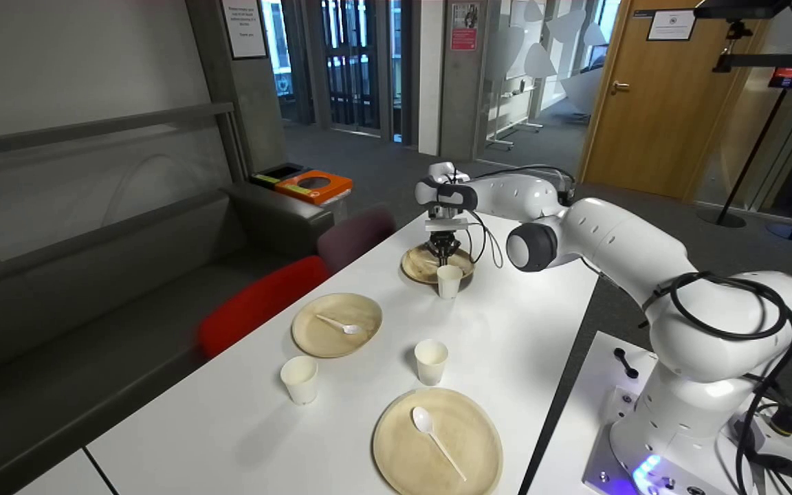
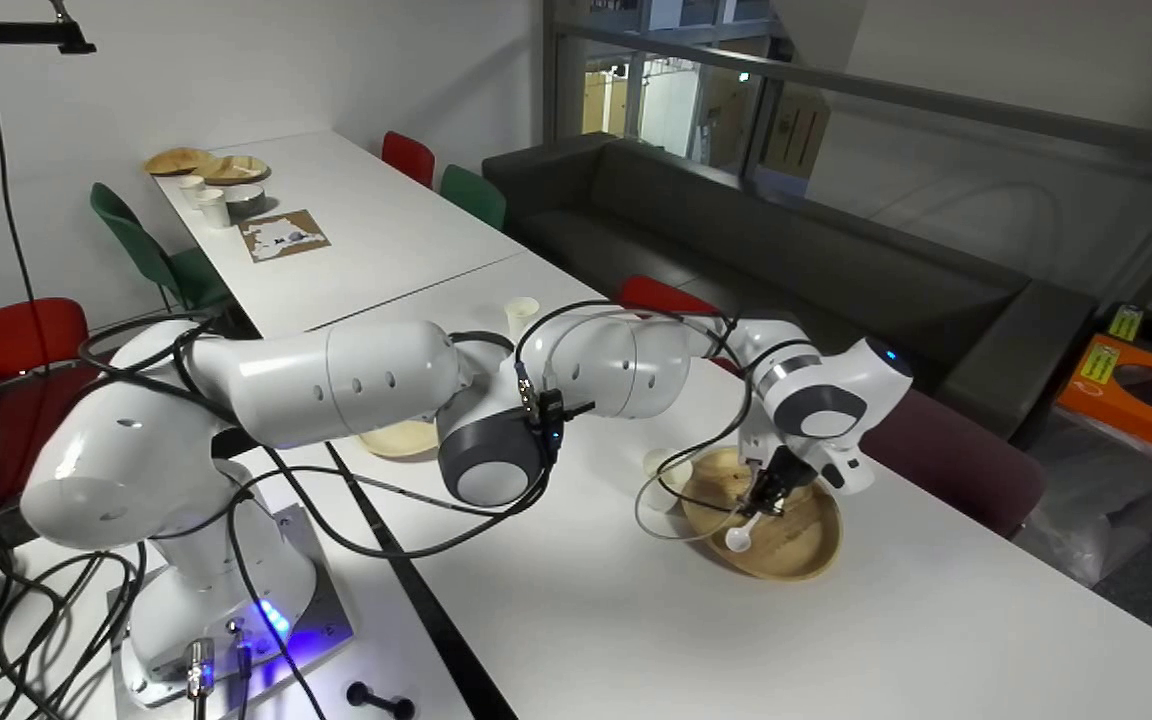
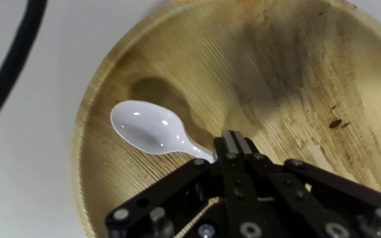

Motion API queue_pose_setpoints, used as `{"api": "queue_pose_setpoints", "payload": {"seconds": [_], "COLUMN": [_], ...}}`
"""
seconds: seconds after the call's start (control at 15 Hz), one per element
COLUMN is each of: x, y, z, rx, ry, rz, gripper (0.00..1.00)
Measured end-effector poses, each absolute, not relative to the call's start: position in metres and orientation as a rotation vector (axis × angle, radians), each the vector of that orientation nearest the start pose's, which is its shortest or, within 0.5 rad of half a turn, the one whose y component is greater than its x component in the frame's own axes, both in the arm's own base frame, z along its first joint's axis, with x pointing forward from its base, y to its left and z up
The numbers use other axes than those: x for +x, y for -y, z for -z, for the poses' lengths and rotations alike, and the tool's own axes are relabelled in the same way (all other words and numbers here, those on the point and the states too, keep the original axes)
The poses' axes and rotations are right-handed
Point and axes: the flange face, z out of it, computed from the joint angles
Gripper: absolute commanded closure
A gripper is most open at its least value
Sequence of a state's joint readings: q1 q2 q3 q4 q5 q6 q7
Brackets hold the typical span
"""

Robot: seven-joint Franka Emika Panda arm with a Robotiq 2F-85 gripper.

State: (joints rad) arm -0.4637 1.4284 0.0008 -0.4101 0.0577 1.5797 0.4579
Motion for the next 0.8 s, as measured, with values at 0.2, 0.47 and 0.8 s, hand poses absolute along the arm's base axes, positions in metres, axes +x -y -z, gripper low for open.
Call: {"api": "queue_pose_setpoints", "payload": {"seconds": [0.2, 0.47, 0.8], "x": [0.695, 0.697, 0.693], "y": [0.341, 0.342, 0.355], "z": [-0.149, -0.156, -0.179], "rx": [-2.732, -2.737, -2.759], "ry": [-1.374, -1.362, -1.305], "rz": [-0.395, -0.381, -0.356], "gripper": [1.00, 1.00, 1.00]}}
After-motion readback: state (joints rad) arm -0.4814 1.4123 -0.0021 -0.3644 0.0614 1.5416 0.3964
